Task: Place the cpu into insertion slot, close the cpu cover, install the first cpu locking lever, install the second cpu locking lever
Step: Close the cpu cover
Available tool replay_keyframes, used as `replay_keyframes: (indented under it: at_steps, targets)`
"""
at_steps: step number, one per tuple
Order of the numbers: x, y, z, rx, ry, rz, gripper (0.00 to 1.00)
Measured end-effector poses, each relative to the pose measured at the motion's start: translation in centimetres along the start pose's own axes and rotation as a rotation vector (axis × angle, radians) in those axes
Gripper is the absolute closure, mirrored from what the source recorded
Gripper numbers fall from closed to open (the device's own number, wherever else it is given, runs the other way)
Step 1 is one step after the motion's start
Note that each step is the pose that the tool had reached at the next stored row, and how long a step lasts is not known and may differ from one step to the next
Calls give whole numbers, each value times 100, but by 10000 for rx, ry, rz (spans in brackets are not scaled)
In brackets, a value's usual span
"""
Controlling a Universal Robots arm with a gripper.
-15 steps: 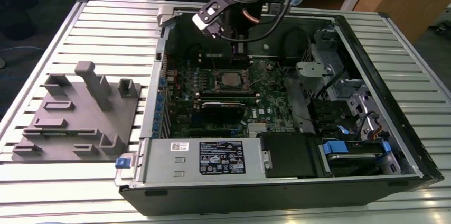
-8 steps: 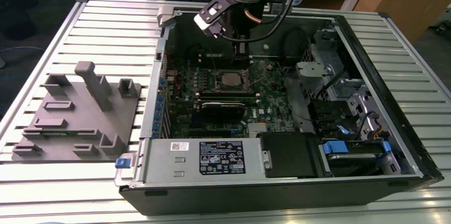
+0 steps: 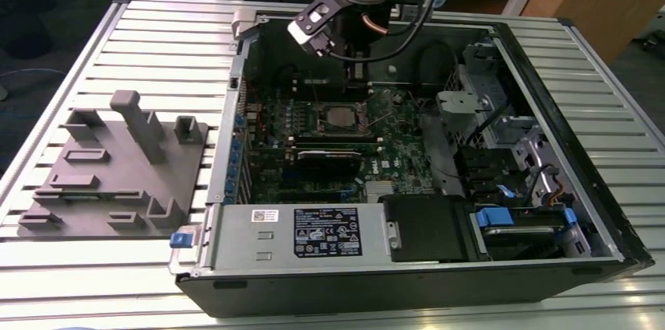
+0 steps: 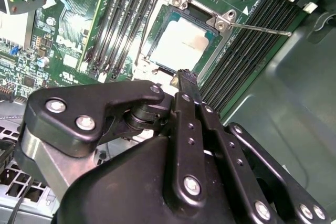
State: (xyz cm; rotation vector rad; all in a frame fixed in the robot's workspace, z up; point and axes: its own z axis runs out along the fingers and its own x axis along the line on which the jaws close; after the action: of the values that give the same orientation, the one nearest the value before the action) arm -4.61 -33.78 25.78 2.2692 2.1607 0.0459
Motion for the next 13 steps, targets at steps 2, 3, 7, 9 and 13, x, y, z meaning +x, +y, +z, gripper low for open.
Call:
replay_keyframes:
  at_steps: [2, 3, 7, 9, 13]
  targets:
    - [0, 10, 0, 0, 0, 0, 89]
    - [1, 15, 0, 0, -1, 1, 89]
    - [1, 25, 1, 0, -1, 1, 89]
    - [1, 27, 1, 0, 0, 0, 89]
    - [1, 27, 1, 0, 0, 0, 89]
